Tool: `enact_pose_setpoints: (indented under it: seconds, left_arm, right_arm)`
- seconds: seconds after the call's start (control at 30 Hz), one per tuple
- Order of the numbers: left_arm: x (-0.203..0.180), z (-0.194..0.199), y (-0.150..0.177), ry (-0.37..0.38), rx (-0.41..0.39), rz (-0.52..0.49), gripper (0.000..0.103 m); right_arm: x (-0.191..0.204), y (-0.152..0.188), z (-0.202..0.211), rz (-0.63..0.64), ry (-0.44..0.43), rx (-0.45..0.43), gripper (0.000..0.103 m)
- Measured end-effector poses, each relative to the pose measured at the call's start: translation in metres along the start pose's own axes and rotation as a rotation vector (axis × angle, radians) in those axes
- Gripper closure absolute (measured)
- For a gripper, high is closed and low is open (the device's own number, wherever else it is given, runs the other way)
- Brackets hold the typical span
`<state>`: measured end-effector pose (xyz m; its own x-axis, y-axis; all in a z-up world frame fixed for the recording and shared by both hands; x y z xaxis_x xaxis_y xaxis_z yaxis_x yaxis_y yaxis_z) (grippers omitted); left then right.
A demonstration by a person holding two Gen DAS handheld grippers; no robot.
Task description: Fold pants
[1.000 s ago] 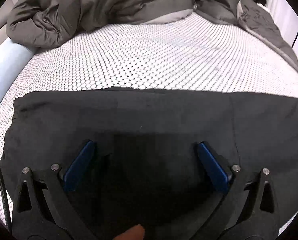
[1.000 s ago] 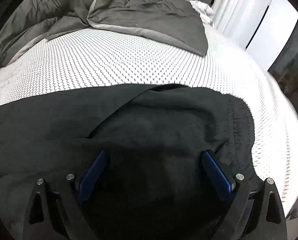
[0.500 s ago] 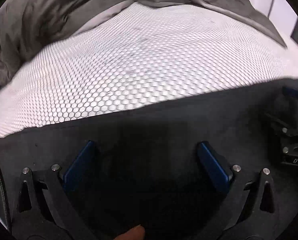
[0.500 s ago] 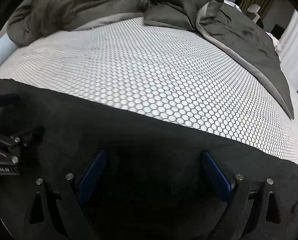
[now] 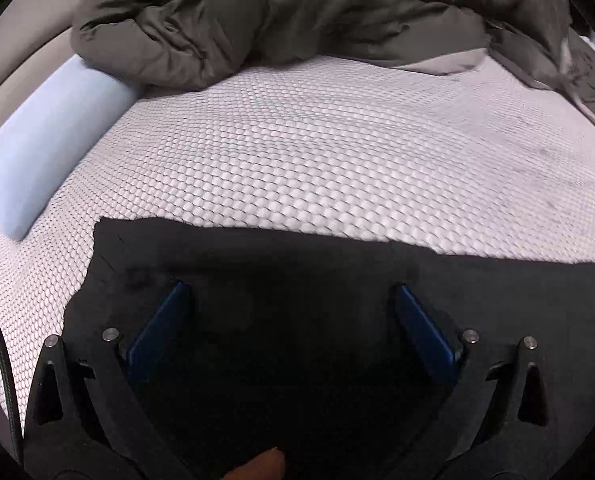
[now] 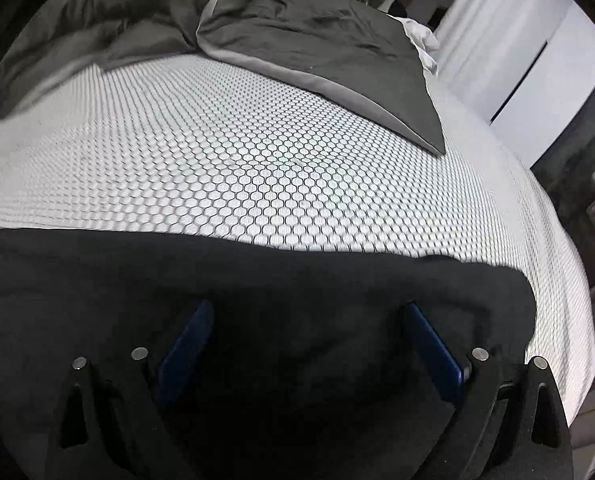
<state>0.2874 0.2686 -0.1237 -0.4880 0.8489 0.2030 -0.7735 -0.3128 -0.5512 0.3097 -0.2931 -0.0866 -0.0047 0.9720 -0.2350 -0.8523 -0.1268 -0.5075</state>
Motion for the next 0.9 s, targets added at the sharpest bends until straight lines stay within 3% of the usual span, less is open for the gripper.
enact_pose_setpoints:
  seconds: [0.1, 0.17, 0.3, 0.4, 0.47, 0.5, 0.53, 0.63, 0.7, 0.8, 0.83, 0.9]
  left_arm:
    - [-0.041, 0.029, 0.016, 0.127, -0.003, -0.050, 0.001]
    - [-0.075, 0.054, 0.031, 0.209, -0.011, -0.105, 0.001]
    - [-0.168, 0.117, 0.075, 0.354, -0.052, -0.292, 0.001]
    - [-0.240, 0.148, 0.115, 0.460, -0.058, -0.452, 0.001]
    - [-0.273, 0.153, 0.139, 0.472, -0.033, -0.542, 0.001]
    - [-0.282, 0.151, 0.144, 0.444, -0.032, -0.571, 0.000]
    - [-0.288, 0.149, 0.146, 0.416, -0.037, -0.586, 0.000]
    - [-0.283, 0.139, 0.133, 0.436, 0.004, -0.534, 0.000]
    - [-0.284, 0.152, 0.121, 0.400, -0.064, -0.501, 0.001]
    - [-0.311, 0.189, 0.126, 0.523, -0.121, -0.503, 0.001]
    - [-0.327, 0.202, 0.133, 0.576, -0.118, -0.517, 0.001]
    - [-0.351, 0.209, 0.147, 0.614, -0.099, -0.564, 0.001]
  right_arm:
    - [0.038, 0.011, 0.033, 0.036, -0.182, -0.050, 0.005]
    - [0.063, 0.027, 0.048, 0.105, -0.257, -0.049, 0.005]
    - [0.074, 0.059, 0.051, 0.229, -0.252, -0.009, 0.005]
    - [0.048, 0.073, 0.038, 0.242, -0.228, 0.019, 0.005]
    - [0.030, 0.089, 0.041, 0.204, -0.217, 0.028, 0.005]
    - [0.017, 0.094, 0.042, 0.178, -0.211, 0.032, 0.005]
    - [-0.003, 0.101, 0.040, 0.140, -0.204, 0.041, 0.005]
    - [-0.046, 0.116, 0.036, 0.087, -0.143, 0.044, 0.006]
    - [-0.060, 0.121, 0.042, 0.058, -0.156, 0.025, 0.006]
    - [-0.065, 0.120, 0.051, 0.059, -0.162, -0.005, 0.005]
    - [-0.059, 0.120, 0.058, 0.063, -0.192, -0.021, 0.005]
    - [-0.043, 0.124, 0.064, 0.101, -0.257, -0.027, 0.005]
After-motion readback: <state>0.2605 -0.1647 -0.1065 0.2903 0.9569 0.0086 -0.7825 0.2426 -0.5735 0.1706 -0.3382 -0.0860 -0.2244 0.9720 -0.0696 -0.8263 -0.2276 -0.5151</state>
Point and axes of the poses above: each gripper's, at about its wrist camera, not at the fingertips, and z roughly against the way its jaws point, x to its left, y to its underside, the point moved 9 cm from there along -z, roughly the way its jaws point, and after that the axes turned 5 degrees about -y, right-handed, at the moved point
